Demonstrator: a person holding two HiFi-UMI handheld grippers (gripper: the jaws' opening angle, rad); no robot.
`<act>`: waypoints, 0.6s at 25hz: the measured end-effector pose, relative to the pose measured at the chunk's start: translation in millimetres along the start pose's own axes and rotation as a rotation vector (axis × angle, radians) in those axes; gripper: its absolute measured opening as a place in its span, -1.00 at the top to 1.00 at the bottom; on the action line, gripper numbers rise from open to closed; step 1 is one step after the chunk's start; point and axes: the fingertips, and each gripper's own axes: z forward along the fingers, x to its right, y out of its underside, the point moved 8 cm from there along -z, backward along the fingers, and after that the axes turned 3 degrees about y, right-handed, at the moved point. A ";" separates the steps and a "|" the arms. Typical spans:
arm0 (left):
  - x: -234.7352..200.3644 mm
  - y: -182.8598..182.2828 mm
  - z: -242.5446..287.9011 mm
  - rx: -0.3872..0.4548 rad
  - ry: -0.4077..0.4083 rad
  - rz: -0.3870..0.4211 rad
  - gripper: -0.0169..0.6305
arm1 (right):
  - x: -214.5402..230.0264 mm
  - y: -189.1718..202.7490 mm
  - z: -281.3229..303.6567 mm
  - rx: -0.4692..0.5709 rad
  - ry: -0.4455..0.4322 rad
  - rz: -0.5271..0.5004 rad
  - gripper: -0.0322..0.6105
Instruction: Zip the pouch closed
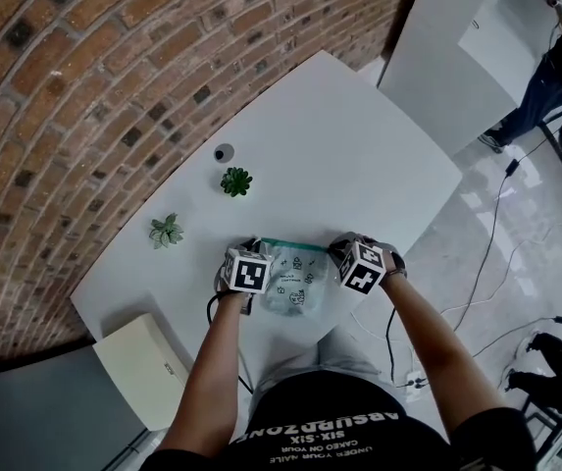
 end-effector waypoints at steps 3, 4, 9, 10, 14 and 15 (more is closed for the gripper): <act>0.2 3.3 -3.3 0.035 0.041 -0.094 0.49 | -1.5 0.4 -2.9 0.014 0.024 0.050 0.79; 0.9 4.0 -6.5 0.051 0.057 -0.124 0.47 | -2.7 0.4 -5.4 0.026 0.032 0.064 0.72; 0.5 3.6 -28.9 0.153 0.044 -0.211 0.45 | -6.8 -5.7 -30.1 0.136 0.067 0.189 0.62; 0.9 2.8 -34.2 0.173 0.040 -0.216 0.45 | -7.3 -7.2 -35.9 0.159 0.074 0.221 0.62; 9.7 -1.5 -55.5 0.245 0.036 -0.203 0.45 | -13.0 -7.8 -52.3 0.248 0.092 0.344 0.62; 13.3 -1.9 -61.2 0.264 0.037 -0.200 0.45 | -16.0 -8.3 -56.0 0.266 0.092 0.373 0.62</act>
